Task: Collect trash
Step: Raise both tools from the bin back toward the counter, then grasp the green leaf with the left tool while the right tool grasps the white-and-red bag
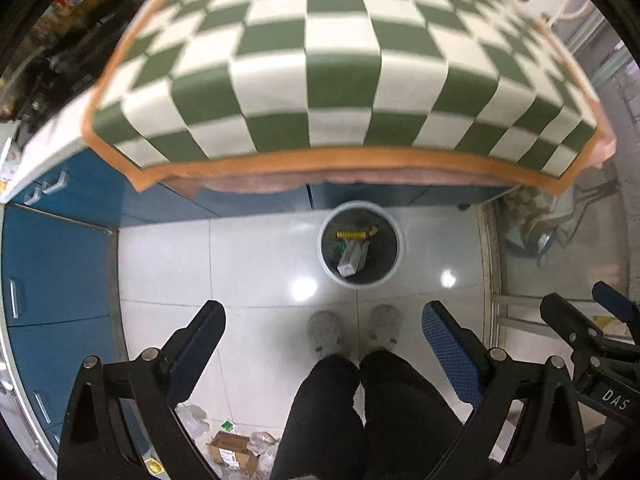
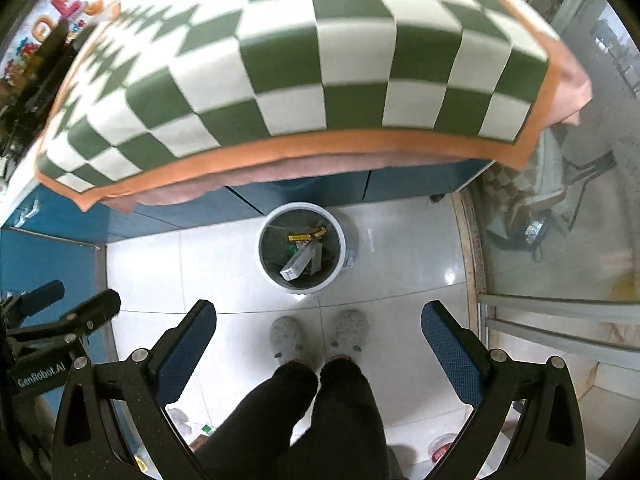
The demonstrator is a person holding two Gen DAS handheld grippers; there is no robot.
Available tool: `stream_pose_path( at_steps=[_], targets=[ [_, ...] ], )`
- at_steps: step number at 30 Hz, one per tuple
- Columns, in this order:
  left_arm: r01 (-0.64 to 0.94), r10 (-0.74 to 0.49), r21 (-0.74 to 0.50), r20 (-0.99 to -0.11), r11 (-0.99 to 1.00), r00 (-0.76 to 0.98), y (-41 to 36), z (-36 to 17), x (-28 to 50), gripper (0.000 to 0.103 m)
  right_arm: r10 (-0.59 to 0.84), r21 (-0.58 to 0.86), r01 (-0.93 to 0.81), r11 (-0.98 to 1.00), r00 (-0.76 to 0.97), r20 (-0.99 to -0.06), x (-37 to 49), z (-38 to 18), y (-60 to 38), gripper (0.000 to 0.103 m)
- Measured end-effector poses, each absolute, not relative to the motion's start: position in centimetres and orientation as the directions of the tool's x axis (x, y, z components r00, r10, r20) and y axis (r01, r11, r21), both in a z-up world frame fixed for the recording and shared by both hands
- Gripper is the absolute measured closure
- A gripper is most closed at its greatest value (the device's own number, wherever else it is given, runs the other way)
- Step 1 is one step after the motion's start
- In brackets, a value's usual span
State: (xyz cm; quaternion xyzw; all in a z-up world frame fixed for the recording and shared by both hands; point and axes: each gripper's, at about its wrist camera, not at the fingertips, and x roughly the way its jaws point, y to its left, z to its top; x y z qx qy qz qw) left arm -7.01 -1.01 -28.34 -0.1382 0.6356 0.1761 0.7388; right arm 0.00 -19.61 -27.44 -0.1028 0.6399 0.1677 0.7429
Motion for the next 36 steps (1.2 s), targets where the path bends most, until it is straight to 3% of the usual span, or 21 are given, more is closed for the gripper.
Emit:
stream_pose_path(
  at_steps=[9,19,28,36],
  targets=[
    [-0.443,0.193,0.052,-0.941,0.895,0.279,1.5,-20.6,-5.5,0.002,0.248,0.173,-0.347,0.922,0.184,-0.951,0.0,-19.4,-18.9,0.0],
    [-0.572,0.408,0.157,-0.846,0.805,0.342,7.8,-16.6,4.3,0.002,0.316,0.248,-0.268,0.931,0.249,-0.916,11.3,-16.6,-16.5,0.0],
    [-0.708,0.521,0.294,-0.845,0.642,0.121,12.8,-21.0,17.9,0.002,0.298,0.251,-0.21,0.945,0.234,-0.925,35.3,-22.4,-12.1,0.0],
    [-0.723,0.491,0.349,-0.871,0.596,-0.016,16.2,-27.1,30.5,0.002,0.28,0.256,-0.147,0.955,0.18,-0.943,55.3,-32.4,-6.8,0.0]
  ],
)
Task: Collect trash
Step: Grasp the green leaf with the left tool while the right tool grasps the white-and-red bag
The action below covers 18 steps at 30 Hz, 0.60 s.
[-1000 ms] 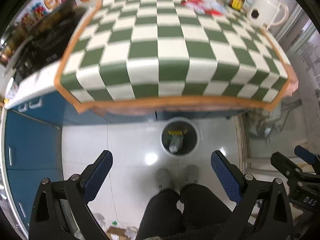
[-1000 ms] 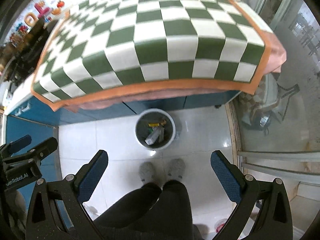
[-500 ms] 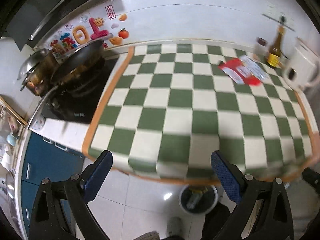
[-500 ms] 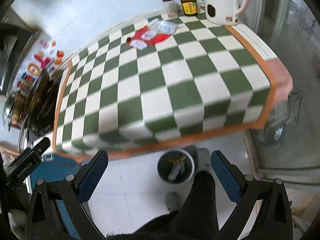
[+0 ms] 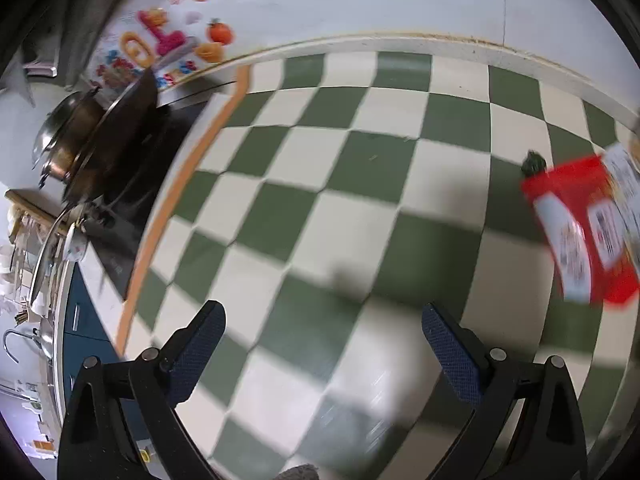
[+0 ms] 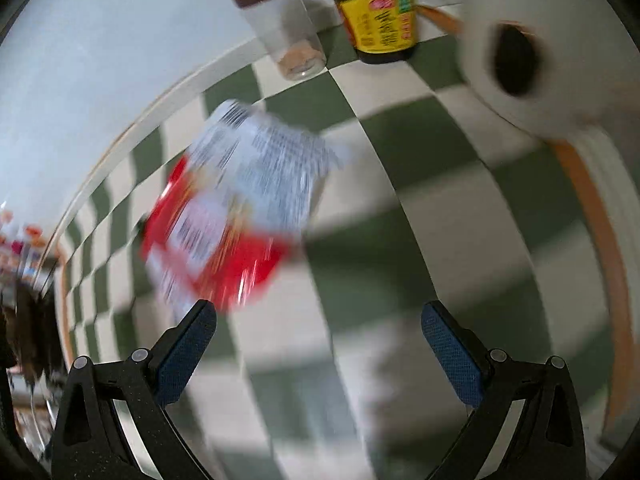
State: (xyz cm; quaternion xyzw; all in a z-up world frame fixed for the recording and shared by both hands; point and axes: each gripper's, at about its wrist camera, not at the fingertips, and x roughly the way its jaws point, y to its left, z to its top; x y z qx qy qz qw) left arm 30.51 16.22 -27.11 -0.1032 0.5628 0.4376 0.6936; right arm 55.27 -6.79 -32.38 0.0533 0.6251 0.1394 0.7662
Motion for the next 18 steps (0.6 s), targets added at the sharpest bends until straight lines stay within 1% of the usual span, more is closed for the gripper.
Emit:
stream_pose_path(
  at_steps=[2,3,4,7,8,9,10,11,12,13,14,16,18],
  targets=[
    [-0.722,0.488,0.354,-0.873,0.595,-0.026,16.8,-27.8,33.0,0.002,0.253,0.226,-0.152,0.962,0.193,-0.948,58.0,-34.0,-5.0,0.0],
    [-0.719,0.484,0.353,-0.875,0.598,-0.027,17.1,-28.1,34.2,0.002,0.217,0.178,-0.169,0.969,0.251,-0.943,58.7,-33.7,-4.0,0.001],
    [-0.715,0.475,0.346,-0.88,0.608,-0.022,17.4,-28.4,35.4,0.002,0.213,0.165,-0.188,0.968,0.268,-0.94,59.2,-33.7,-3.2,0.002],
    [-0.697,0.443,0.311,-0.897,0.646,0.01,17.9,-28.9,38.7,0.002,0.124,0.046,-0.242,0.969,0.321,-0.939,60.3,-33.9,0.0,0.007],
    [-0.687,0.431,0.298,-0.902,0.662,0.024,17.9,-29.0,39.7,0.002,0.113,0.019,-0.262,0.965,0.351,-0.93,60.4,-33.6,0.8,0.016],
    [-0.675,0.423,0.292,-0.905,0.678,0.033,17.9,-29.2,40.7,0.002,0.1,-0.013,-0.275,0.961,0.394,-0.914,60.3,-33.2,1.3,0.035],
    [-0.661,0.414,0.287,-0.909,0.693,0.039,17.7,-29.4,41.8,0.002,0.088,-0.041,-0.285,0.958,0.423,-0.902,60.2,-32.8,1.7,0.046],
    [-0.653,0.402,0.276,-0.915,0.706,0.048,17.6,-29.6,42.6,0.002,0.077,-0.069,-0.298,0.952,0.451,-0.889,60.1,-32.3,2.1,0.064],
    [-0.645,0.392,0.267,-0.918,0.716,0.056,17.5,-29.8,43.5,0.002,0.089,-0.067,-0.307,0.949,0.469,-0.879,60.1,-31.9,2.0,0.078],
    [-0.64,0.382,0.256,-0.922,0.725,0.065,17.4,-29.9,44.3,0.002,0.107,-0.055,-0.315,0.948,0.474,-0.874,60.1,-31.7,1.8,0.083],
    [-0.639,0.372,0.243,-0.926,0.73,0.072,17.4,-30.0,44.8,0.002,0.13,-0.038,-0.327,0.944,0.476,-0.87,60.2,-31.3,1.3,0.094],
    [-0.636,0.346,0.209,-0.933,0.742,0.097,17.5,-30.4,46.0,0.003,0.137,-0.026,-0.321,0.947,0.474,-0.87,60.6,-30.7,-0.1,0.103],
    [-0.626,0.32,0.184,-0.941,0.758,0.11,17.4,-30.9,47.1,0.004,0.136,-0.008,-0.294,0.956,0.463,-0.876,60.9,-30.5,-1.9,0.103]
  ],
)
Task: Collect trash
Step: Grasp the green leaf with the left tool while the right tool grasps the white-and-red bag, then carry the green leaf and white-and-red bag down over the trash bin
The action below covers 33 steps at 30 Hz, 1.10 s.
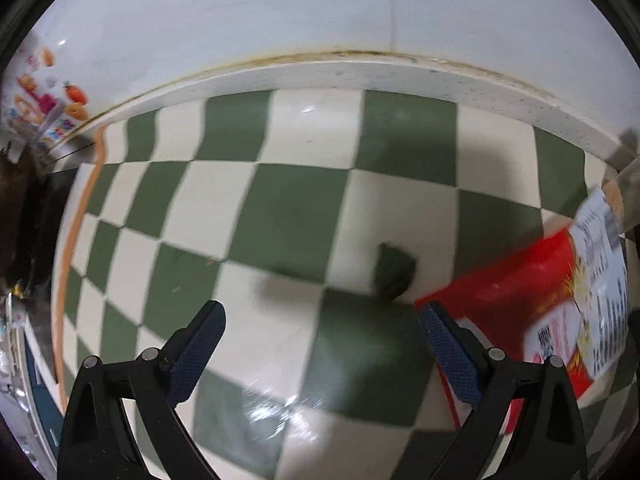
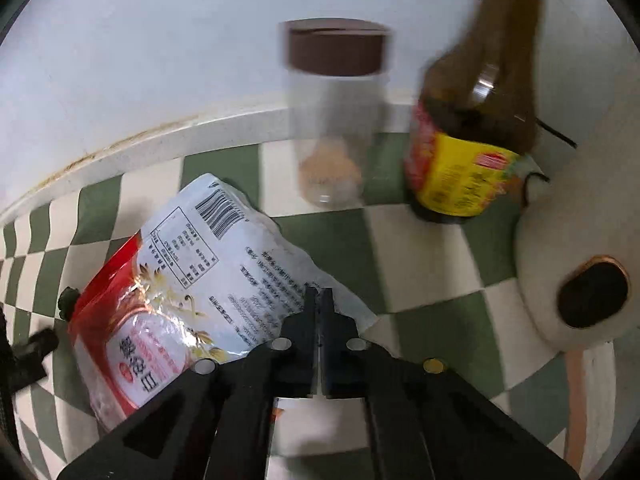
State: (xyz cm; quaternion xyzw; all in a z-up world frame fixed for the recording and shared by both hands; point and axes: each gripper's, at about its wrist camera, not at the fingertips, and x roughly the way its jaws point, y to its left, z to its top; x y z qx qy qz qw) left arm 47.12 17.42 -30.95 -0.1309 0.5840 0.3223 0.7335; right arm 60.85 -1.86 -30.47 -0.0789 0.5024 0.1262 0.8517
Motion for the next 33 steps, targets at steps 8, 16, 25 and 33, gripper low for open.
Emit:
stream_pose_path(
  at_steps=[8,16,25,33],
  targets=[
    [-0.598,0.277,0.128,-0.947,0.791,0.163,17.2,-31.6,48.9,0.087,0.124,0.044,-0.201,0.979,0.404,-0.906,61.9,-31.3,-7.5,0.103],
    [-0.642,0.42,0.231,-0.894,0.731,0.156,15.9,-29.1,45.3,0.088,0.506,0.515,-0.041,0.856,0.268,-0.82,63.3,-31.5,-10.6,0.065],
    [-0.683,0.437,0.263,-0.895,0.681,0.092,16.2,-30.7,42.4,0.088,0.266,0.184,-0.254,0.95,0.341,-0.902,65.1,-32.0,-2.6,0.042],
    [-0.7,0.444,0.259,-0.891,0.666,0.093,16.6,-30.2,40.9,0.088,0.237,0.063,-0.391,0.918,0.415,-0.878,63.5,-31.6,1.6,0.09]
  ],
)
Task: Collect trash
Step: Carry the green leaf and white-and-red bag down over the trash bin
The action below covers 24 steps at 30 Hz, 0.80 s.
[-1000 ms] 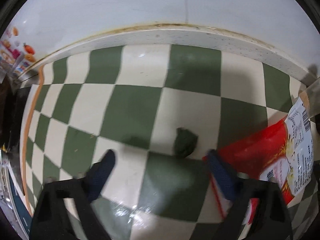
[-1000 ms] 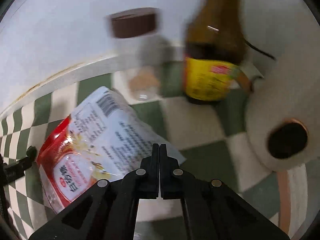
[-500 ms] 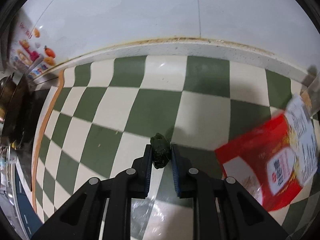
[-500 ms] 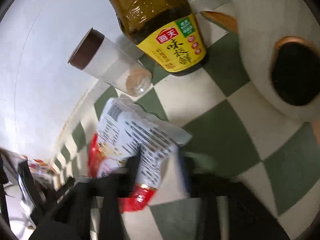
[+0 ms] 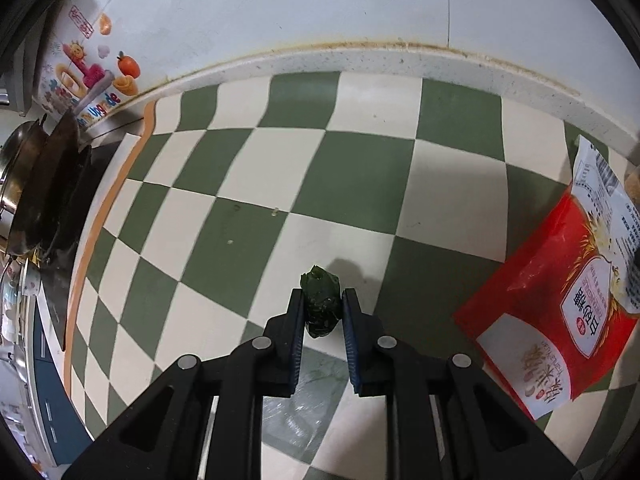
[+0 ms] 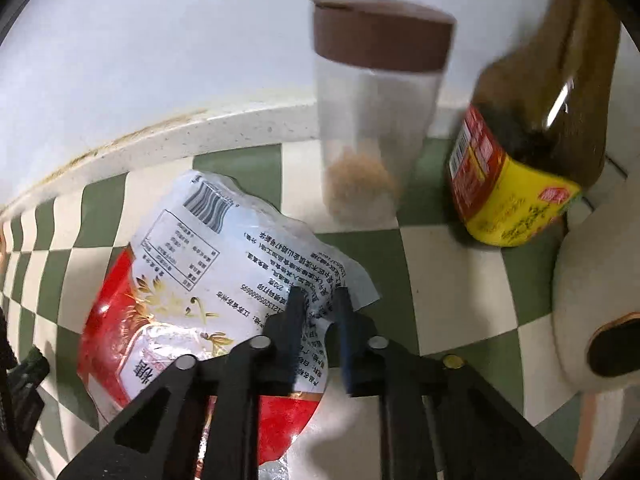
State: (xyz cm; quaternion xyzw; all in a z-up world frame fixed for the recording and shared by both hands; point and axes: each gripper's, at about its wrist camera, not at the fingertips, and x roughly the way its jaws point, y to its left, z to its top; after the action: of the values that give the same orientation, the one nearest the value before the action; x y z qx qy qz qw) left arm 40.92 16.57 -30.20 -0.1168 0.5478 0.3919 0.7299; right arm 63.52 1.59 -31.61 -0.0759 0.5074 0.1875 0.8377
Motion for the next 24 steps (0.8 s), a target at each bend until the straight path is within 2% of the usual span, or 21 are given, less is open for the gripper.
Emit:
stream_pose_path(
  at_steps=[7,17,24],
  targets=[
    [-0.699,0.488,0.252,-0.859,0.669,0.157,15.1,-26.2,38.0,0.088,0.369,0.199,-0.371,0.907,0.47,-0.802,60.7,-27.0,-3.2,0.091],
    [-0.616,0.436,0.183,-0.852,0.766,0.29,9.1,-20.7,30.3,0.088,0.393,0.178,-0.41,0.894,0.53,-0.752,49.9,-20.3,-8.8,0.091],
    [-0.507,0.353,0.125,-0.853,0.853,0.384,4.3,-18.6,20.0,0.088,0.374,0.157,-0.398,0.904,0.559,-0.74,37.8,-16.6,-13.7,0.091]
  ],
)
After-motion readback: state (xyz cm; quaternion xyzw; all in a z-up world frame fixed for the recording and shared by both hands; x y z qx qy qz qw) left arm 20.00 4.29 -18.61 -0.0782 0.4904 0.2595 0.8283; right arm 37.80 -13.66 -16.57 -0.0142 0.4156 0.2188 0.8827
